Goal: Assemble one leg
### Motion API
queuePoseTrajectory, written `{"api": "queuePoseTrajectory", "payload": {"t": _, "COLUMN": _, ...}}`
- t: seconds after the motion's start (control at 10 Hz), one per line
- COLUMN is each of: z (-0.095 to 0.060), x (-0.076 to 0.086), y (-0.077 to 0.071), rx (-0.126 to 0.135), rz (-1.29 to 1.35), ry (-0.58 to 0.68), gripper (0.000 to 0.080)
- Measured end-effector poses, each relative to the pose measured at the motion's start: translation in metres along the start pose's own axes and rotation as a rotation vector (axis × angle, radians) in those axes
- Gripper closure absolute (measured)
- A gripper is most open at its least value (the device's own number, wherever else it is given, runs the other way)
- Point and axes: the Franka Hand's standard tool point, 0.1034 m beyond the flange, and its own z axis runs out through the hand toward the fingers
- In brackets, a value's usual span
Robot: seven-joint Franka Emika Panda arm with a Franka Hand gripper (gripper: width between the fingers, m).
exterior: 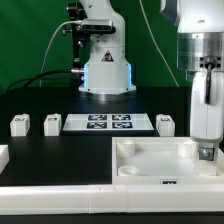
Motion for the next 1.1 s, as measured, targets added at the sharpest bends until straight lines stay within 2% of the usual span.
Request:
{"api": "queuePoseTrajectory", "payload": {"t": 0.1, "z": 0.0002, "x": 0.0, "y": 0.0001, "rx": 0.0, "rz": -0.006, "ry": 0.0, "gripper": 0.0178}}
{"api": "queuePoseTrajectory", "payload": {"t": 0.4, "z": 0.0009, "x": 0.0, "y": 0.0006, "rx": -0.001, "rz": -0.072, "ry": 0.001, "gripper": 0.0152}}
{"api": "queuePoseTrajectory", "payload": {"t": 0.9, "z": 0.0019, "x": -0.0008, "y": 0.0017, "rx": -0.003, "rz": -0.582, "ry": 0.005, "gripper": 0.0151}}
{"api": "queuePoseTrajectory", "payload": {"t": 1.1, "z": 0.002, "x": -0.0008, "y": 0.0017, "rx": -0.003, "rz": -0.571, "ry": 0.004, "gripper": 0.0151}}
